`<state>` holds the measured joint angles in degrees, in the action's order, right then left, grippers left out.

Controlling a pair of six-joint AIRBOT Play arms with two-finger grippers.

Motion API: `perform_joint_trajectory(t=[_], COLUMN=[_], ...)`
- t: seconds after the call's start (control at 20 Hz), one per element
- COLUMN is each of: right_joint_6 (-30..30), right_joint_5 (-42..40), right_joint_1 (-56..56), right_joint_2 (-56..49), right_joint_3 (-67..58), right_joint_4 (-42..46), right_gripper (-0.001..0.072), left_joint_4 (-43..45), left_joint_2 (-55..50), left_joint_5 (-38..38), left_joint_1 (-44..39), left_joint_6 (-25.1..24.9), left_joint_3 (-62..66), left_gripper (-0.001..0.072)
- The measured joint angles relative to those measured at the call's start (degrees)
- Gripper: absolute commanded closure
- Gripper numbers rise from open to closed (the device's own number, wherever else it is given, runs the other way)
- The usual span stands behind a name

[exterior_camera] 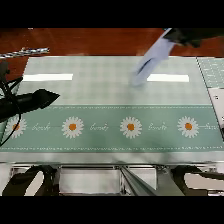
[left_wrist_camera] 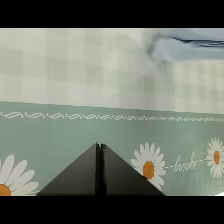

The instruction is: Fold the shirts.

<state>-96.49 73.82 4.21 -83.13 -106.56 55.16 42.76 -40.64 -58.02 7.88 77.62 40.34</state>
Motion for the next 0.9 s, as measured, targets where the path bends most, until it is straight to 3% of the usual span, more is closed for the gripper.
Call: perform_joint_trajectory(t=[0.45, 0.7, 0.9], right_joint_6=[-3.4, 1.0, 2.4], right_joint_5=[21.4, 28.9, 30.9], right_joint_1=[28.4, 49.0, 61.3], right_joint_2=[14.8, 26.0, 33.9], right_joint_3=[1.0, 17.8, 33.8], right_joint_4=[8.9, 15.5, 29.7], right_gripper=[0.0694, 0.0693, 0.0692], left_joint_4=[-0.8, -0.8, -0.8], left_joint_2=[0.0, 0.0, 0.0], left_joint_5=[2.8, 4.8, 5.3], left_joint_1=[0.0, 0.0, 0.0], left_joint_6=[-0.3, -1.9, -3.0], left_joint_3=[0.0, 0.0, 0.0], left_gripper=[0.0688, 0.0688, 0.0688])
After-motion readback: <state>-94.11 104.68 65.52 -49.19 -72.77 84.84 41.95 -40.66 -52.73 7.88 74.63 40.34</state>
